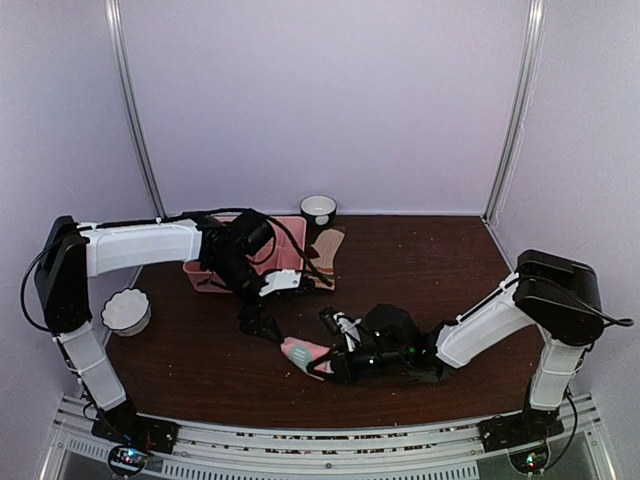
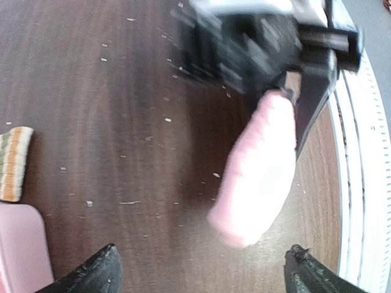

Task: Roll the socks
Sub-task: Pick up the sock from the center of the board, then pass from the right arm to the left

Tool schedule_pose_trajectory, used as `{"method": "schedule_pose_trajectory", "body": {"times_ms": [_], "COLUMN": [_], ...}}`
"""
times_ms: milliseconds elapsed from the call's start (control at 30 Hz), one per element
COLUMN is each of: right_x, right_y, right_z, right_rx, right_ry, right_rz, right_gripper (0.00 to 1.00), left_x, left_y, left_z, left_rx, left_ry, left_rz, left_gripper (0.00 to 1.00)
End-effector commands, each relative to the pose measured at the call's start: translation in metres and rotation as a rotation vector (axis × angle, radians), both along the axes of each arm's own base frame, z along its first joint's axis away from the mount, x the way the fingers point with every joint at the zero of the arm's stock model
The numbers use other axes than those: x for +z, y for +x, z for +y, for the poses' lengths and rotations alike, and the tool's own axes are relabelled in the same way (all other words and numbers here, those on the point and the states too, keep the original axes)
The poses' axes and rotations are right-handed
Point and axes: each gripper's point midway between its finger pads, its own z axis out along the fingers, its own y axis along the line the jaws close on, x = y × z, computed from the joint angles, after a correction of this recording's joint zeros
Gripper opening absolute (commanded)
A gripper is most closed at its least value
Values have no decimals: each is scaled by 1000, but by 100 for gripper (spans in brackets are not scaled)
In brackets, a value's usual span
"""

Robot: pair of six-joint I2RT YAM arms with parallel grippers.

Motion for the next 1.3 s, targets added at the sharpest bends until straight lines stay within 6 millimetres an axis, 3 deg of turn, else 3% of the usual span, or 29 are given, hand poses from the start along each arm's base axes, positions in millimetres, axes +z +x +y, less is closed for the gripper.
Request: {"method": "schedule_pose_trajectory", "body": {"times_ms": [0, 67, 167, 533, 667, 867, 900, 933, 1000, 1033, 1100, 1133, 1167, 1200, 1267], "right_x": [40, 46, 52, 79, 78, 68, 68, 67, 70, 73, 79, 82, 85, 84, 94], "right_y": [1, 6, 10, 15, 17, 19, 20, 21, 22, 23, 26, 28, 29, 32, 38], "right_z": [16, 19, 21, 33, 36, 35, 34, 33, 31, 29, 25, 21, 18, 13, 3], "right_rx": [17, 15, 10, 34, 36, 26, 21, 19, 14, 11, -1, -6, -10, -23, -48], "right_ry": [192, 201, 211, 297, 281, 225, 220, 213, 200, 196, 170, 153, 132, 96, 63], "right_rz": [117, 137, 159, 235, 243, 240, 233, 224, 203, 180, 126, 98, 69, 52, -11], "right_gripper": [4, 4, 4, 5, 5, 6, 6, 9, 27, 43, 63, 69, 89, 99, 100], "left_x": [15, 14, 11, -3, 2, 10, 9, 8, 7, 7, 12, 15, 21, 28, 43], "left_y": [-16, -24, -30, -27, -19, -22, -24, -26, -24, -19, -3, 12, 29, 50, 92], "left_z": [-4, -5, -5, 0, -2, -4, -3, -2, 1, 4, 13, 21, 31, 43, 73], "left_rx": [-55, -83, -103, -167, -144, -156, -159, -165, -158, -140, -78, -25, 31, 96, 212], "left_ry": [-27, -13, 12, 97, 83, 76, 80, 86, 114, 128, 141, 149, 153, 159, 183], "left_rz": [-70, -95, -136, -338, -390, -369, -359, -349, -341, -333, -301, -299, -310, -329, -382], "left_gripper": [84, 77, 77, 74, 48, 42, 38, 24, 0, 0, 0, 0, 0, 0, 0]}}
